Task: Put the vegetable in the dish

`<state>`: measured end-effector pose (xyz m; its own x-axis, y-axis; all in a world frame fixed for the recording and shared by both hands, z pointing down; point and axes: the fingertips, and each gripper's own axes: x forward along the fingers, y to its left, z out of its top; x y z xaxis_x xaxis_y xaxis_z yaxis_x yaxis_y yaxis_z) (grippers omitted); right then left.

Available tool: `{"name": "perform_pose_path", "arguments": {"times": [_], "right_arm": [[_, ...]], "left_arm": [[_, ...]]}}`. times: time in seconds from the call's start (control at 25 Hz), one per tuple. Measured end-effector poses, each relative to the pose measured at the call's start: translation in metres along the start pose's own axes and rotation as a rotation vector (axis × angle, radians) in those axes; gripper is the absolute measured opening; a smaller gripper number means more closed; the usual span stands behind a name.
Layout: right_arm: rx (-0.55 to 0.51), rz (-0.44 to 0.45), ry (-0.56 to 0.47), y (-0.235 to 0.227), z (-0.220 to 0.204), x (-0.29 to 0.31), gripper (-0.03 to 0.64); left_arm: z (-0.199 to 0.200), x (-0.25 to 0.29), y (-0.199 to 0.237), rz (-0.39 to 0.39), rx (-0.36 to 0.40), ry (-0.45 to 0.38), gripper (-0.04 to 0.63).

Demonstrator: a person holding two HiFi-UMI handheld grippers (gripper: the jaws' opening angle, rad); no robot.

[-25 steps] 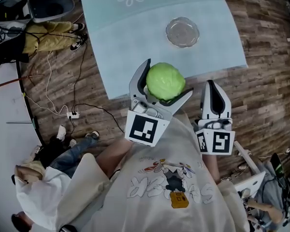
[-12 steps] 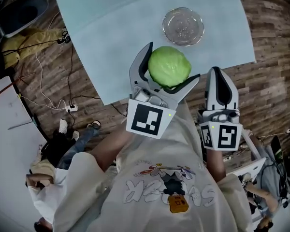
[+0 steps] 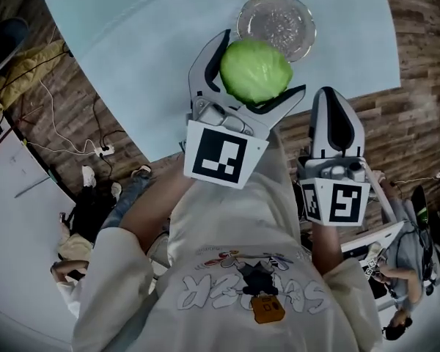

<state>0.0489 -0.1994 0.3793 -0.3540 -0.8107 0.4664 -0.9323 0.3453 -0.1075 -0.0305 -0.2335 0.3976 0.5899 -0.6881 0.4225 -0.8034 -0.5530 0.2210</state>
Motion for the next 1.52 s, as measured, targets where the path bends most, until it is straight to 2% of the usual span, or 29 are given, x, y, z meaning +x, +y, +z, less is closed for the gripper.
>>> {"name": "perform_pose_path", "arguments": {"times": [0.32, 0.56, 0.72, 1.04, 1.2, 1.52], "right_arm": [[0.049, -0.046, 0.021, -0.033, -0.022, 0.016, 0.029], [0.08, -0.075, 0.041, -0.04, -0.036, 0.024, 0.029], [0.092, -0.09, 0.05, -0.042, -0.042, 0.03, 0.029], [0.121, -0.13, 0.06, -0.07, -0.056, 0.029, 0.029], [0.133, -0.14, 0.062, -0.066, -0.055, 0.031, 0.029], [0.145, -0.154, 0.071, -0.069, -0.061, 0.027, 0.029]], "left_arm": [[-0.019, 0.049, -0.006, -0.027, 0.064, 0.032, 0.548], [-0.029, 0.069, -0.006, -0.051, 0.096, 0.044, 0.548], [-0.039, 0.079, 0.002, -0.045, 0.134, 0.081, 0.548], [-0.066, 0.121, -0.015, -0.047, 0.291, 0.151, 0.548], [-0.069, 0.127, -0.01, -0.034, 0.341, 0.179, 0.548], [-0.084, 0.136, -0.001, 0.017, 0.38, 0.251, 0.548]]}}
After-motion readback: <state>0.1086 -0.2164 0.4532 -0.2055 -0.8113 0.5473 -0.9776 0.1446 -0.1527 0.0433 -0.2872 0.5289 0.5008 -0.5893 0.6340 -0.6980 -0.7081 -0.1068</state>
